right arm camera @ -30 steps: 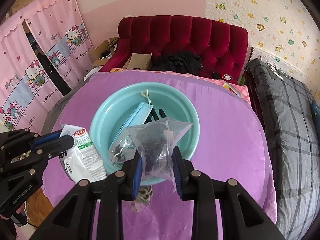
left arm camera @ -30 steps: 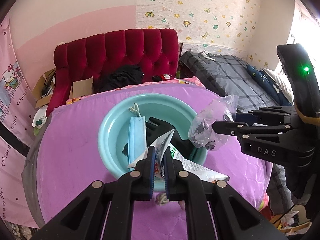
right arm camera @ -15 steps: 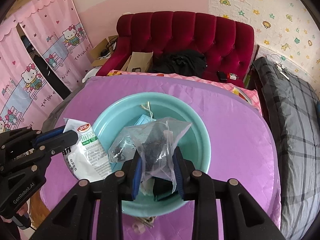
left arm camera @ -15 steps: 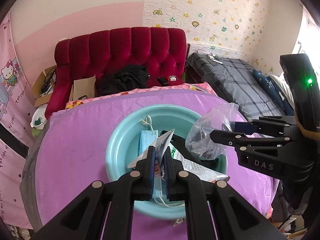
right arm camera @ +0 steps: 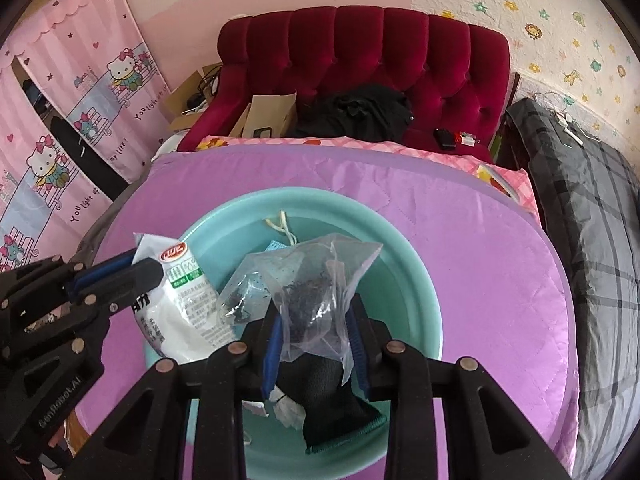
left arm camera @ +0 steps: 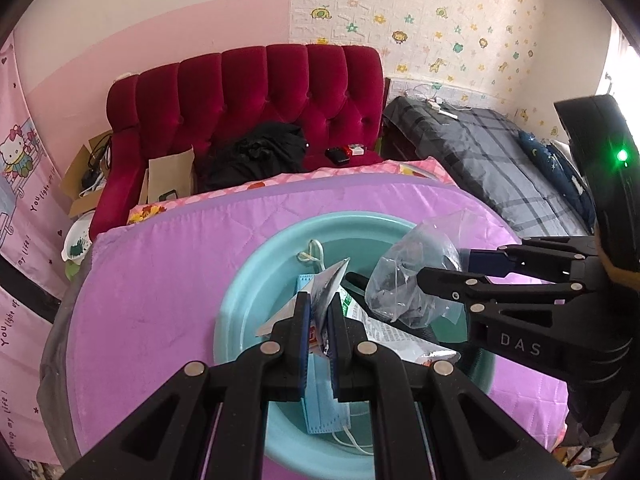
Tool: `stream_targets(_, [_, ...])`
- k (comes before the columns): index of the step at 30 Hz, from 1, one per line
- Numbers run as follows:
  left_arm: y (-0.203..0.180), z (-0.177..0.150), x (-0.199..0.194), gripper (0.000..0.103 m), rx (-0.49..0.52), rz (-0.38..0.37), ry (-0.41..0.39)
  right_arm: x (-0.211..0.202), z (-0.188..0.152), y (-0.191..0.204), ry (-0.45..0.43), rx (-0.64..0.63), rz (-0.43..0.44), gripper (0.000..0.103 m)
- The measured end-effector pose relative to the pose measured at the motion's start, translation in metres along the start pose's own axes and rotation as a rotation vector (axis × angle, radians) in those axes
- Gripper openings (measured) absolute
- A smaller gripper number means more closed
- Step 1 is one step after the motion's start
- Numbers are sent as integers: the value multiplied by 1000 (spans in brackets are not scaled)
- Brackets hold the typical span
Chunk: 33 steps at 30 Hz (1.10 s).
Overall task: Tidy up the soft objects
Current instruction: 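Open both tools to drop the packet and bag into the basin, then withdraw both tools from the basin back over the table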
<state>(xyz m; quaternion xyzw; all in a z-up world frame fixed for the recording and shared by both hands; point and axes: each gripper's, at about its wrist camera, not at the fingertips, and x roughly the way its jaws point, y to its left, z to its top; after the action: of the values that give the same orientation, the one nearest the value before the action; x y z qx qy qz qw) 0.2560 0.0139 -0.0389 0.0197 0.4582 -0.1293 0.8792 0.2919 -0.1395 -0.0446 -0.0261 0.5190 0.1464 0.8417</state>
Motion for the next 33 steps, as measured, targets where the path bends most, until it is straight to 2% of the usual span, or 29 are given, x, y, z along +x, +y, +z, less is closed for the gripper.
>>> stream_targets(9, [4, 1, 22, 8, 0, 2, 32, 21, 8, 1, 15, 19, 13, 36])
stream_targets(13, [4, 1, 26, 8, 3, 14, 31, 26, 10, -1, 23, 37, 28, 40])
stream_targets(15, [6, 1, 28, 8, -3, 12, 35, 23, 11, 0, 3, 38, 27, 55])
stream_targets(17, [5, 1, 29, 9, 0, 8, 41, 22, 12, -1, -2, 42, 22, 56])
stream_targets(18, [4, 1, 29, 11, 6, 15, 48, 22, 13, 0, -2, 40, 17, 60])
stream_targets(20, [2, -1, 29, 34, 13, 56, 40, 21, 13, 0, -5, 42, 15, 74])
stream_targets(21, [3, -1, 27, 72, 9, 59, 29, 19, 13, -1, -13, 45, 5, 80])
stream_targets(22, [3, -1, 26, 100, 3, 56, 21, 18, 13, -3, -17, 48, 7, 86])
stream_targets(23, [4, -2, 23, 103, -5, 59, 10, 16, 13, -4, -22, 55, 15, 98])
stream_targets(24, [4, -2, 22, 103, -4, 65, 3, 14, 13, -6, -26, 59, 11, 103])
stream_targets(29, [-2, -5, 16, 103, 38, 109, -9, 7, 11, -9, -37, 60, -26, 103])
stream_targets(33, [-2, -7, 10, 103, 29, 115, -15, 0, 7, -10, -50, 62, -40, 103])
